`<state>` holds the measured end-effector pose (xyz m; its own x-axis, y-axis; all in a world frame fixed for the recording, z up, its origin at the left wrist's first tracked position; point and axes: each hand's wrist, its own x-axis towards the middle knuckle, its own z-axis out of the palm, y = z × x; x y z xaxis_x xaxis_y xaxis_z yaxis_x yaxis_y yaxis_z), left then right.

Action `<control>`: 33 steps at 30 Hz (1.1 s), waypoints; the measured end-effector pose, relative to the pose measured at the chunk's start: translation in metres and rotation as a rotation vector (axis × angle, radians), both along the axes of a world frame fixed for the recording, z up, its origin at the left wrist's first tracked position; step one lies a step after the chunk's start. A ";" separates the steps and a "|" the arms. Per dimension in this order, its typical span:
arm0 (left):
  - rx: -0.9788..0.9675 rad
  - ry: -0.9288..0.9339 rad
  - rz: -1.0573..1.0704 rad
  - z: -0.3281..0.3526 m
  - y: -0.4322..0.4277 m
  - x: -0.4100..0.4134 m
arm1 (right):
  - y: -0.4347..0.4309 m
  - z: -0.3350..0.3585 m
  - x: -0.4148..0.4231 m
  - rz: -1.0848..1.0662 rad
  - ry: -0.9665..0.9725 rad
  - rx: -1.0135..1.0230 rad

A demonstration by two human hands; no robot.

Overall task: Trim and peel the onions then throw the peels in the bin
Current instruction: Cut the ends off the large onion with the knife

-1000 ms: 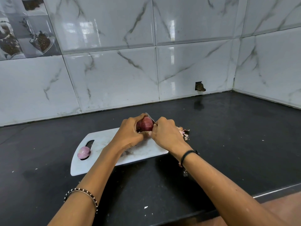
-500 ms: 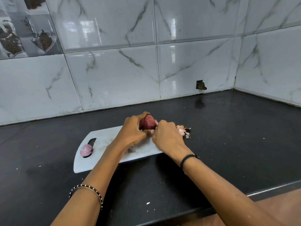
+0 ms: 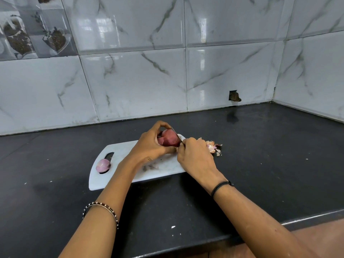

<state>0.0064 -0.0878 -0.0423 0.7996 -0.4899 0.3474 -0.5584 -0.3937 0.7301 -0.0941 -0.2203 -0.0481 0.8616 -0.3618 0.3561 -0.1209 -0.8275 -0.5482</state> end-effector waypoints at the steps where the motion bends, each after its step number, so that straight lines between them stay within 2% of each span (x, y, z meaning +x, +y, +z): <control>1: -0.005 0.014 0.004 0.000 0.001 -0.001 | 0.001 0.000 -0.001 0.007 -0.011 -0.001; 13: 0.032 0.035 -0.014 0.003 0.044 -0.007 | 0.019 -0.008 -0.008 0.127 -0.069 0.079; 21: -0.049 0.067 -0.015 -0.008 0.055 0.002 | 0.021 -0.010 -0.009 0.156 -0.118 0.162; 29: -0.066 0.094 -0.042 -0.006 0.051 0.003 | 0.024 -0.011 -0.010 0.201 -0.146 0.138; 33: -0.056 0.061 -0.007 -0.006 0.050 0.001 | 0.027 -0.012 -0.012 0.200 -0.147 0.056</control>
<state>0.0076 -0.0382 -0.0483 0.8170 -0.4766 0.3247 -0.5144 -0.3478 0.7839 -0.1066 -0.1936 -0.0603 0.8584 -0.2123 0.4671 0.1263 -0.7949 -0.5934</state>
